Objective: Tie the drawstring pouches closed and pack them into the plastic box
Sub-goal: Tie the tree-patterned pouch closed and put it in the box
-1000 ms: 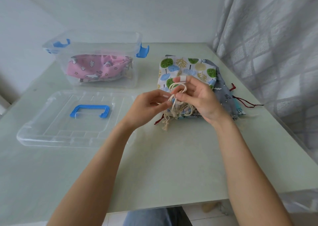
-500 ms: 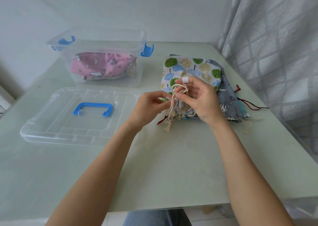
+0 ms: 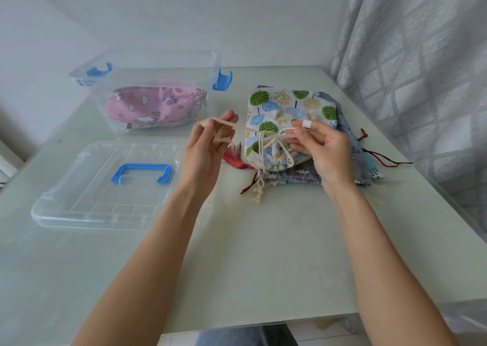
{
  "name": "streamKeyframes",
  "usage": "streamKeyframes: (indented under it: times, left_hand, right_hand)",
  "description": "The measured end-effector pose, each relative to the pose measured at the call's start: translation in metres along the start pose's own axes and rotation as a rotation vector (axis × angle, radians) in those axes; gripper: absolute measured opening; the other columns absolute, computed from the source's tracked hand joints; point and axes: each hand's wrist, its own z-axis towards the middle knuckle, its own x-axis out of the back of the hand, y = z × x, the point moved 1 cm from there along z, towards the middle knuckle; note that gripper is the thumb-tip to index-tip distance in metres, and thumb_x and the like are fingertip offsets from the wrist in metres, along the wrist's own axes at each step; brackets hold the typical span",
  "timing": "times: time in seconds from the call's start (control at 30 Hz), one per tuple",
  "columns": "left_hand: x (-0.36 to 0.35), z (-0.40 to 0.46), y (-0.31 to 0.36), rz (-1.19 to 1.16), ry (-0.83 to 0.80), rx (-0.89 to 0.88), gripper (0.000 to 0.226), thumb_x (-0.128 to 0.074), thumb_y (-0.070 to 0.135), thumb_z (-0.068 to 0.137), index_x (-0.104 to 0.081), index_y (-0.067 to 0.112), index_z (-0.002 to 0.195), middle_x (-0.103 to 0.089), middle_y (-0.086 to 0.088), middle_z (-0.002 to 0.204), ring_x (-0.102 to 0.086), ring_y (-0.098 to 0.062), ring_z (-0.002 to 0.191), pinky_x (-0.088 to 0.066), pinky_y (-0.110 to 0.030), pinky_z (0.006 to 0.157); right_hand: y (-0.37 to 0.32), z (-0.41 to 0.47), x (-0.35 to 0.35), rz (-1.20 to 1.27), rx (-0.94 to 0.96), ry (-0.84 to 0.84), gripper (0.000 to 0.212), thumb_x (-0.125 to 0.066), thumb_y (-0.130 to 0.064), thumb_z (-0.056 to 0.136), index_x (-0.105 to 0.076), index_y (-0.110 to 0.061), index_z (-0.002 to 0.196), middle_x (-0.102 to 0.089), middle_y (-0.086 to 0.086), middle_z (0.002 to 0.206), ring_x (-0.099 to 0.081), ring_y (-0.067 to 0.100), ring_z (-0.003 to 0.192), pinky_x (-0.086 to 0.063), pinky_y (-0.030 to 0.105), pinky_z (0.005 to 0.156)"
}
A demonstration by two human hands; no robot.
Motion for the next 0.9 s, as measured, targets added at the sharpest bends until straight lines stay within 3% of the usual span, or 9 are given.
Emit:
streamKeyframes:
  times: [0.07, 0.13, 0.23, 0.37, 0.53, 0.6, 0.67, 0.77, 0.9]
  left_hand:
    - [0.002, 0.001, 0.002, -0.185, -0.015, 0.020, 0.024, -0.029, 0.014, 0.102, -0.043, 0.012, 0.081, -0.070, 0.000, 0.077, -0.069, -0.016, 0.085, -0.050, -0.034, 0.093]
    - [0.001, -0.002, 0.002, -0.191, -0.017, 0.063, 0.024, -0.031, 0.013, 0.100, -0.041, 0.013, 0.078, -0.050, 0.006, 0.056, -0.055, -0.009, 0.054, -0.053, -0.030, 0.077]
    - [0.003, -0.008, 0.001, 0.253, 0.049, 0.129, 0.021, -0.041, 0.011, 0.097, -0.045, 0.015, 0.076, -0.033, 0.011, 0.050, -0.030, -0.005, 0.044, -0.037, -0.019, 0.050]
    - [0.009, -0.012, 0.009, 0.741, 0.067, 0.108, 0.016, -0.048, 0.012, 0.092, -0.050, 0.016, 0.077, -0.036, 0.013, 0.046, -0.030, -0.004, 0.040, -0.030, -0.019, 0.047]
    - [0.007, -0.023, 0.003, 1.223, -0.048, -0.063, 0.010, -0.046, 0.020, 0.096, -0.052, 0.012, 0.093, -0.048, 0.005, 0.057, -0.038, -0.013, 0.049, -0.033, -0.028, 0.052]
    - [0.005, -0.029, -0.003, 1.349, -0.158, -0.075, 0.018, -0.047, 0.031, 0.096, -0.053, 0.015, 0.102, -0.056, 0.004, 0.070, -0.046, -0.012, 0.057, -0.034, -0.026, 0.054]
    - [0.005, -0.032, -0.009, 1.439, -0.260, -0.097, 0.027, -0.051, 0.046, 0.090, -0.055, 0.024, 0.106, -0.061, 0.002, 0.089, -0.055, -0.015, 0.076, -0.041, -0.029, 0.066]
    - [0.005, -0.033, -0.014, 1.595, -0.325, -0.169, 0.032, -0.058, 0.058, 0.080, -0.057, 0.033, 0.100, -0.054, 0.010, 0.101, -0.056, -0.012, 0.084, -0.046, -0.030, 0.071]
    - [0.008, -0.031, -0.017, 1.751, -0.286, -0.313, 0.024, -0.061, 0.055, 0.079, -0.064, 0.032, 0.086, -0.062, 0.010, 0.095, -0.056, -0.014, 0.086, -0.038, -0.027, 0.062]
  right_hand:
    - [-0.004, -0.002, 0.005, 0.041, -0.025, 0.053, 0.011, -0.062, -0.013, 0.087, -0.066, -0.007, 0.096, -0.074, -0.001, 0.075, -0.071, 0.015, 0.072, -0.054, 0.020, 0.063]
    - [-0.007, -0.006, 0.012, 0.040, -0.035, 0.101, 0.016, -0.064, -0.016, 0.086, -0.065, -0.005, 0.097, -0.072, -0.001, 0.069, -0.068, 0.013, 0.063, -0.054, 0.019, 0.057]
    - [-0.004, -0.016, 0.028, -0.126, 0.022, 0.149, 0.007, -0.064, -0.016, 0.087, -0.066, -0.011, 0.092, -0.068, -0.006, 0.061, -0.063, 0.008, 0.054, -0.051, 0.018, 0.052]
    - [-0.004, -0.030, 0.059, -0.349, 0.099, 0.203, 0.010, -0.063, -0.012, 0.088, -0.064, -0.020, 0.081, -0.066, -0.007, 0.057, -0.060, 0.004, 0.050, -0.052, 0.019, 0.055]
    - [0.003, -0.043, 0.071, -0.559, 0.097, 0.207, 0.003, -0.064, -0.010, 0.087, -0.065, -0.010, 0.085, -0.067, 0.008, 0.067, -0.063, 0.007, 0.052, -0.056, 0.032, 0.064]
    - [0.005, -0.044, 0.071, -0.794, 0.064, 0.144, 0.010, -0.065, -0.019, 0.086, -0.068, -0.010, 0.083, -0.063, 0.004, 0.067, -0.061, 0.015, 0.060, -0.051, 0.033, 0.065]
    - [0.001, -0.048, 0.066, -1.119, 0.045, 0.093, 0.019, -0.068, -0.032, 0.083, -0.073, -0.015, 0.088, -0.057, 0.006, 0.075, -0.056, 0.024, 0.076, -0.040, 0.030, 0.067]
    - [-0.006, -0.056, 0.047, -1.174, 0.120, 0.010, 0.026, -0.070, -0.040, 0.078, -0.075, -0.020, 0.094, -0.055, 0.011, 0.093, -0.048, 0.028, 0.097, -0.035, 0.032, 0.087]
    - [0.010, -0.063, 0.026, -1.257, 0.153, -0.145, 0.036, -0.066, -0.048, 0.080, -0.070, -0.024, 0.105, -0.052, 0.004, 0.102, -0.039, 0.024, 0.101, -0.029, 0.027, 0.088]
